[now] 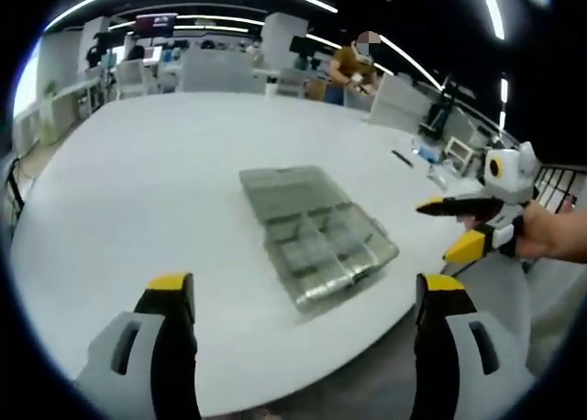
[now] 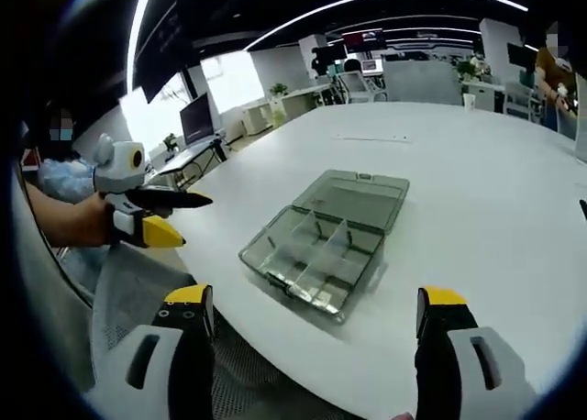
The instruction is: Insert the divider into the dual guide fixture by aligning both edges with the guide slots and pushing it downward to the bottom, including one-sided entry, uneven engagement, binding, and posture correction.
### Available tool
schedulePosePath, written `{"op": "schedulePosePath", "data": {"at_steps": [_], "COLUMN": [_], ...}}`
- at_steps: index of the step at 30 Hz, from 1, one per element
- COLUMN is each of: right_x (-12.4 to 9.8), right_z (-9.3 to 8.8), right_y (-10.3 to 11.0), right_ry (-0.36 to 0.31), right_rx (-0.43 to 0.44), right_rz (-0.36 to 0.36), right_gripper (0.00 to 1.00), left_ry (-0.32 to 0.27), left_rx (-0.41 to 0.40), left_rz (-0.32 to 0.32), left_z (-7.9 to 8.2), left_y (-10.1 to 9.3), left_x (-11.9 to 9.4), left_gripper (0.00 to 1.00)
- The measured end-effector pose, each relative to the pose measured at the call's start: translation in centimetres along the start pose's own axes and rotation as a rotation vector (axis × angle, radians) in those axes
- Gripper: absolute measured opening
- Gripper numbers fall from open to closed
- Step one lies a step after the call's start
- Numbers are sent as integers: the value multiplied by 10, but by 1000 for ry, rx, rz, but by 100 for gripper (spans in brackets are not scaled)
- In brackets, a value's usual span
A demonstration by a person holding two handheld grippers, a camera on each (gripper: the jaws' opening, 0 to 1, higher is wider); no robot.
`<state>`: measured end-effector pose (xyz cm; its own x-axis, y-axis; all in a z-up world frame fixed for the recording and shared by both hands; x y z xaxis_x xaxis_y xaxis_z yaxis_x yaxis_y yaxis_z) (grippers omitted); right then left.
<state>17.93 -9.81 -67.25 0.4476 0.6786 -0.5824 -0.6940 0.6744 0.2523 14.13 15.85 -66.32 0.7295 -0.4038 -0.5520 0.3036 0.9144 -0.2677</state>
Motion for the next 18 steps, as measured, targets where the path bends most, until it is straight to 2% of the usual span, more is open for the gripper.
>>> {"op": "schedulePosePath", "data": {"at_steps": [18], "right_x": [-2], "right_z": [-4], "right_y": [3], "right_ry": [4], "right_rx": [10], "right_rz": [4], "right_gripper": [90], "left_ry": [11], "left_rx": [-6], "left_rz": [8], "left_z": [-1], "left_y": [0], "left_x": [-4], "left_gripper": [99]}}
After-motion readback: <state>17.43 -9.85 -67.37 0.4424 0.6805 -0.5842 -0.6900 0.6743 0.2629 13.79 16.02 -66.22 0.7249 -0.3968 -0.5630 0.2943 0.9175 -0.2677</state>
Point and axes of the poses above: the point that each gripper's makers call its tool centre point, and the gripper's own axes: x roughly forward along the fingers, y roughly to its left, z roughly out of its top, the point moved 7 cm from there along -x, roughly backward along the fingers
